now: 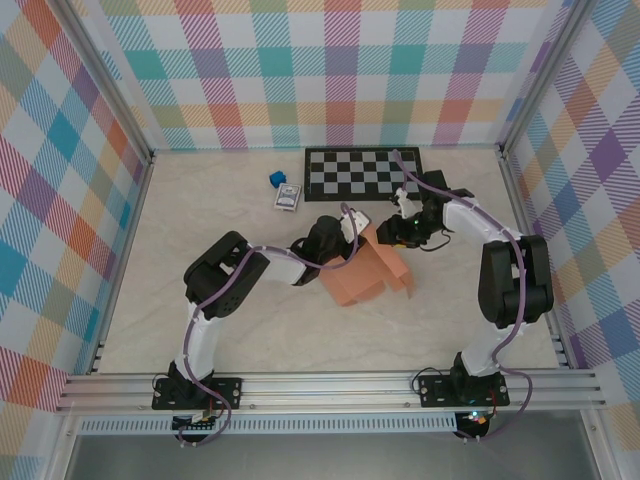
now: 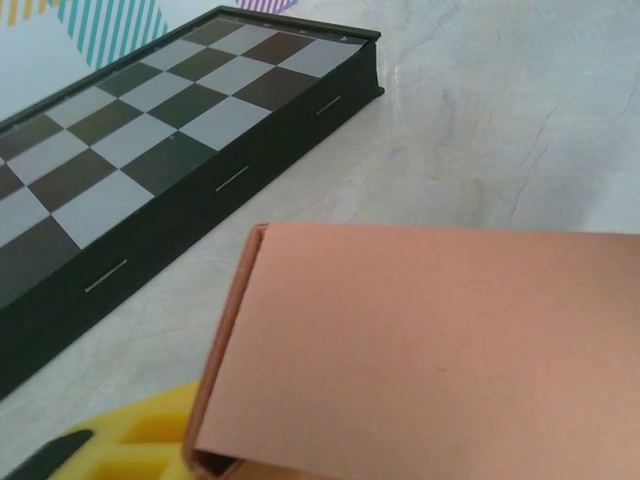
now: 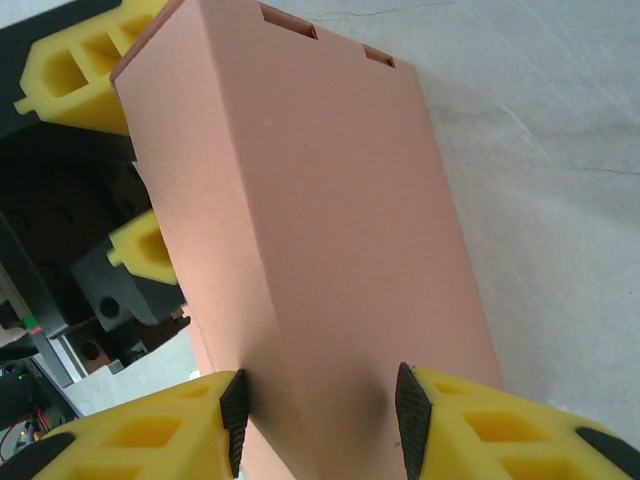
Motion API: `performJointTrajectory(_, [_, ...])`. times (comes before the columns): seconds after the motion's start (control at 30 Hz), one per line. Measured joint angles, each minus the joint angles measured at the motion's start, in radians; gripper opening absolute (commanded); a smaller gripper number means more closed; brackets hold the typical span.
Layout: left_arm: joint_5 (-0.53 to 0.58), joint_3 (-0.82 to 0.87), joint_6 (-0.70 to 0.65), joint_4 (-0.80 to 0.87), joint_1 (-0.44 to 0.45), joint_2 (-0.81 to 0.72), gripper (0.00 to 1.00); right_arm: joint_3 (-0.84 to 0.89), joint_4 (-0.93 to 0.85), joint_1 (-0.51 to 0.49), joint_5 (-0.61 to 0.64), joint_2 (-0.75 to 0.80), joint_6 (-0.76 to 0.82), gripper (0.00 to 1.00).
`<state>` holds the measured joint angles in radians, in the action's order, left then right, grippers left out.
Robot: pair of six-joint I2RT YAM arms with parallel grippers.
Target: Fold the paper box
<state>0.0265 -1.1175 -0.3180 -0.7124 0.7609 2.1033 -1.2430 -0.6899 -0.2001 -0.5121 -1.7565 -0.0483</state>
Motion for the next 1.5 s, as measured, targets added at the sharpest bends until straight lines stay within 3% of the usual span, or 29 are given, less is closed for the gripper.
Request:
performJointTrajectory(0.33, [-0.042, -0.034, 0.002, 0.056, -0.006, 0.000, 0.11, 0.006, -0.012, 0.006, 0.045, 0.031, 0.002, 0.51])
performJointTrajectory(0.5, [-0.047, -0.034, 0.031, 0.081, 0.003, -0.010, 0.16, 0.039, -0.005, 0.024, 0.052, 0.090, -0.013, 0.54])
performJointTrajectory(0.53, [-0.046, -0.033, 0.037, 0.089, 0.005, -0.014, 0.19, 0.045, -0.004, 0.029, 0.056, 0.111, -0.017, 0.54])
performJointTrajectory(0.63, [-0.031, -0.029, 0.045, 0.109, 0.006, -0.018, 0.45, 0.053, 0.004, 0.045, 0.068, 0.174, -0.023, 0.55])
performJointTrajectory(0.67, [-0.026, -0.024, 0.050, 0.111, 0.006, -0.018, 0.49, 0.054, 0.008, 0.052, 0.073, 0.193, -0.024, 0.55])
performJointTrajectory(0.97, [-0.014, 0.013, 0.065, 0.138, 0.007, -0.031, 0.51, 0.092, 0.016, 0.147, 0.099, 0.306, -0.021, 0.62])
performJointTrajectory(1.07, [-0.014, 0.034, 0.081, 0.138, 0.007, -0.055, 0.56, 0.108, 0.016, 0.154, 0.122, 0.337, -0.016, 0.66])
performJointTrajectory(1.3, [-0.048, 0.115, 0.138, 0.138, -0.011, -0.188, 0.76, 0.097, -0.026, 0.139, 0.165, 0.357, 0.009, 0.74])
performJointTrajectory(1.4, [-0.076, 0.155, 0.164, 0.137, -0.028, -0.277, 0.85, -0.001, -0.128, 0.073, 0.244, 0.306, 0.075, 0.76])
performJointTrajectory(1.43, [-0.085, 0.175, 0.174, 0.135, -0.039, -0.312, 0.99, -0.040, -0.148, 0.039, 0.265, 0.283, 0.099, 0.76])
performJointTrajectory(1.5, [-0.100, 0.210, 0.192, 0.134, -0.064, -0.372, 1.00, -0.095, -0.173, -0.005, 0.282, 0.246, 0.135, 0.74])
